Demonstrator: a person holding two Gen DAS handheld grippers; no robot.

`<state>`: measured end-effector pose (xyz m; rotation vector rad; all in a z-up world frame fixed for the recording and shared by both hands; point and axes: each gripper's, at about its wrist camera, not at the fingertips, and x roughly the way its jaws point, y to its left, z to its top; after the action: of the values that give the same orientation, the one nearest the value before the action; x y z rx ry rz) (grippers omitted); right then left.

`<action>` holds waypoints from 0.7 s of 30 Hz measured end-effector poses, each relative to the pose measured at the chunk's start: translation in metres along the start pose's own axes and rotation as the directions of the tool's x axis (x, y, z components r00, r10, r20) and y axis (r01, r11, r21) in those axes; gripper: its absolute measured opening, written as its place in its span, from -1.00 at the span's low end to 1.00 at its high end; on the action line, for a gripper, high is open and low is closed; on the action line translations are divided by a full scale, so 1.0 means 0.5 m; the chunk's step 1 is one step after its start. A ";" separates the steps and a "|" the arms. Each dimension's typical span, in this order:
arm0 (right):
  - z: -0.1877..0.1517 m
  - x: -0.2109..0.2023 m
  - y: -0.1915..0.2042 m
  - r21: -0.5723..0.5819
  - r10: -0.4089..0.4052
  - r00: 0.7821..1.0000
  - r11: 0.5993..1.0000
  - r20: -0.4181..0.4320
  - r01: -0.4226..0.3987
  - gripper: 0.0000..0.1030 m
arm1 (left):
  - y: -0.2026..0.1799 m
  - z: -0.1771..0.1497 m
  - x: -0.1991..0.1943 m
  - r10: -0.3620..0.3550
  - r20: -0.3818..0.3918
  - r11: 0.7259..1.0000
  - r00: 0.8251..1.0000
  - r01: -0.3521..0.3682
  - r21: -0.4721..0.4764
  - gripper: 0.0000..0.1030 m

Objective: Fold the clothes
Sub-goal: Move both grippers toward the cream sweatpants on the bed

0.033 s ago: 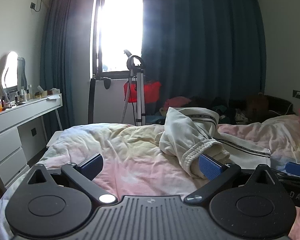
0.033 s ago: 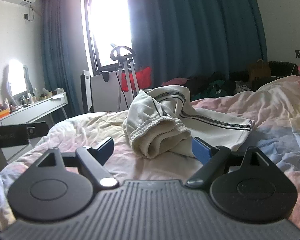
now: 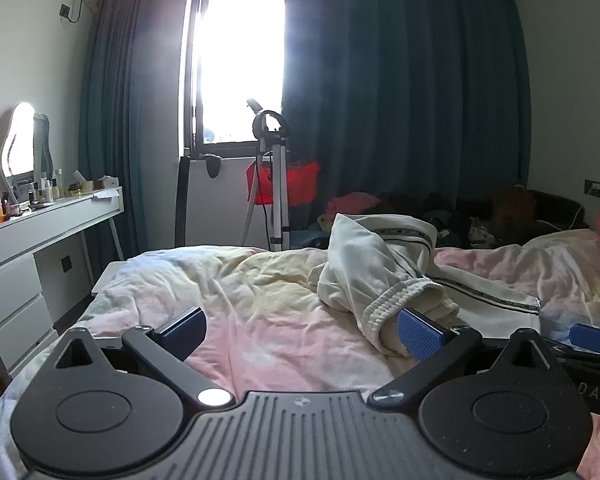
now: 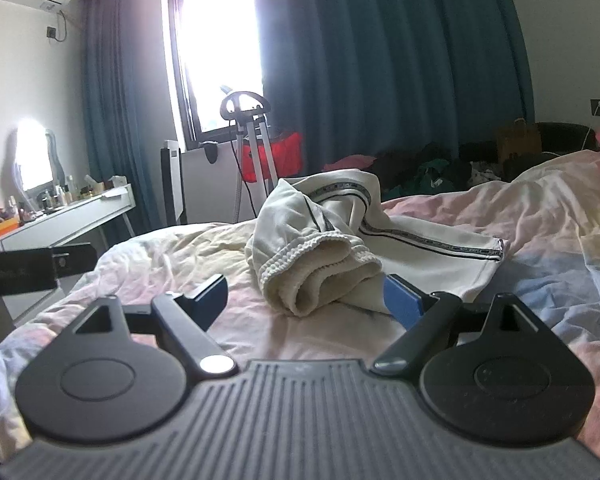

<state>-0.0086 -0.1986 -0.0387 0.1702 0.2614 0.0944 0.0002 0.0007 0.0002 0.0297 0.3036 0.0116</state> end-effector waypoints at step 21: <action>-0.001 0.003 0.017 0.011 0.014 1.000 1.000 0.009 -0.014 0.70 | 0.024 -0.021 0.010 0.011 0.009 1.000 1.000 -0.011 0.005 0.99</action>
<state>-0.0078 -0.1902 -0.0380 0.1833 0.2517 0.1057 0.0019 0.0128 -0.0110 0.0366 0.2947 0.0214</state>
